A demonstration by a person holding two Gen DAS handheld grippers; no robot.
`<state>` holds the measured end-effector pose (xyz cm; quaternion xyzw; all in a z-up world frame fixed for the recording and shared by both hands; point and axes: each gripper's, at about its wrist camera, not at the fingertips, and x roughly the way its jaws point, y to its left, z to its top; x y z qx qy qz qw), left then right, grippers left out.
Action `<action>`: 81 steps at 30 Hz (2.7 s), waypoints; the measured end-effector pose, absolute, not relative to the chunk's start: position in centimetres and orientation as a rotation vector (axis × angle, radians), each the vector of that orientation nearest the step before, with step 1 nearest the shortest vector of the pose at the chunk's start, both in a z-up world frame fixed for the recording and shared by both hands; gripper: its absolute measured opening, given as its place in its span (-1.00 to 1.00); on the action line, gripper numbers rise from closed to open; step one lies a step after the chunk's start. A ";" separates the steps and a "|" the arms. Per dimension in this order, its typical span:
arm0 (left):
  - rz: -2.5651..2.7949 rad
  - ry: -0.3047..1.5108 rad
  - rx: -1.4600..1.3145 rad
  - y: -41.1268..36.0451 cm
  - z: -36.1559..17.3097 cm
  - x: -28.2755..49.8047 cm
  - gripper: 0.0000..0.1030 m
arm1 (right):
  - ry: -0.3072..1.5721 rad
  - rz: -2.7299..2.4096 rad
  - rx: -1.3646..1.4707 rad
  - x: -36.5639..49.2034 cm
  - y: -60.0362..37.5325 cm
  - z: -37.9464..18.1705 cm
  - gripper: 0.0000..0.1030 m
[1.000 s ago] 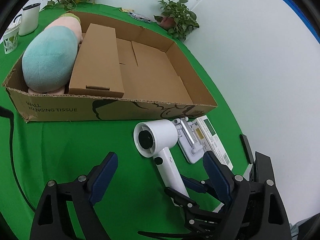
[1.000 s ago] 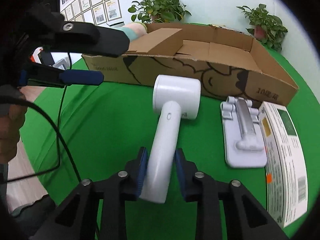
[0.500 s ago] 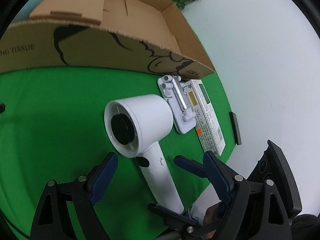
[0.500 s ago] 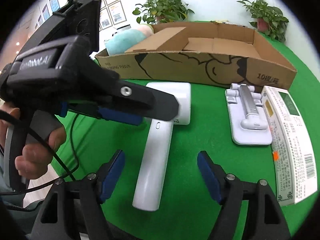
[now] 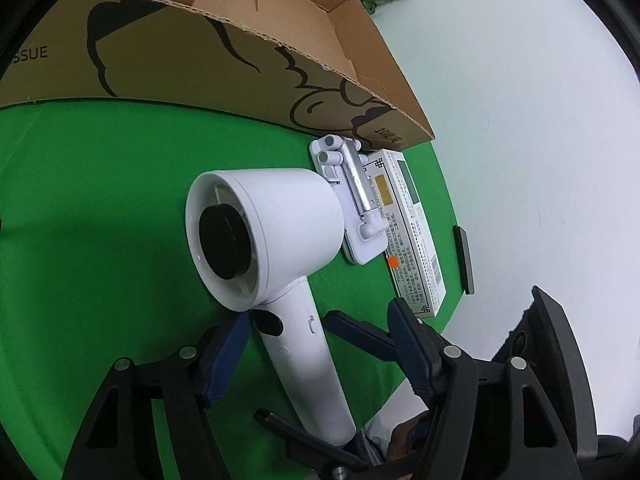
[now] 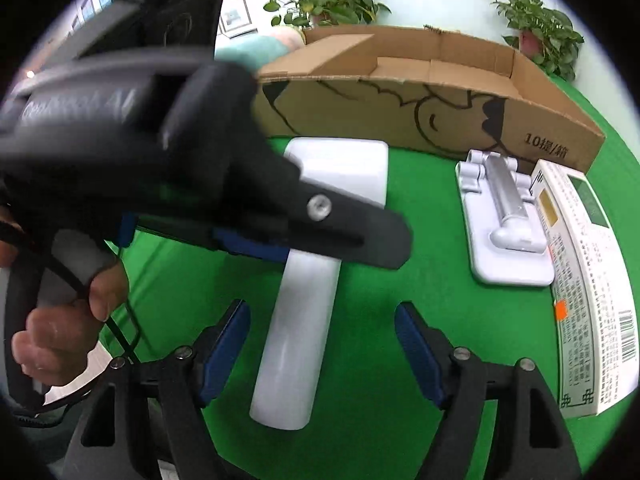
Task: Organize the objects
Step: 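Lower the right gripper around the white hair dryer handle, then close the right gripper on the hair dryer handle while the left gripper closes beside it, then lift and carry the hair dryer over the tray beside the long box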
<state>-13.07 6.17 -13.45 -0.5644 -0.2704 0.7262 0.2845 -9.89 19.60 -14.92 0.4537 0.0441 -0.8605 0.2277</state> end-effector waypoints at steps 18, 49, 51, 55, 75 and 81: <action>1.990 -0.706 -1.538 7.7 -14.2 -13.2 -0.38 | 0.196 -2.402 1.253 -8.9 17.9 -14.7 -0.36; 2.242 -0.447 -1.188 8.4 0.7 -14.1 -0.42 | 0.267 -2.751 0.801 -10.6 16.8 -6.1 -0.45; 2.255 -0.432 -1.165 7.6 2.5 -14.7 -0.42 | 0.261 -2.764 0.775 -11.1 16.9 -5.3 -0.44; 2.277 -0.408 -1.124 6.5 5.7 -15.8 -0.42 | 0.253 -2.786 0.716 -12.3 16.8 -3.5 -0.44; 2.330 -0.344 -1.101 5.4 12.8 -27.2 -0.42 | 0.180 -2.787 0.663 -21.3 16.8 1.5 -0.44; 2.322 -0.340 -1.172 4.8 12.0 -31.3 -0.42 | 0.131 -2.754 0.724 -24.8 16.5 1.3 -0.44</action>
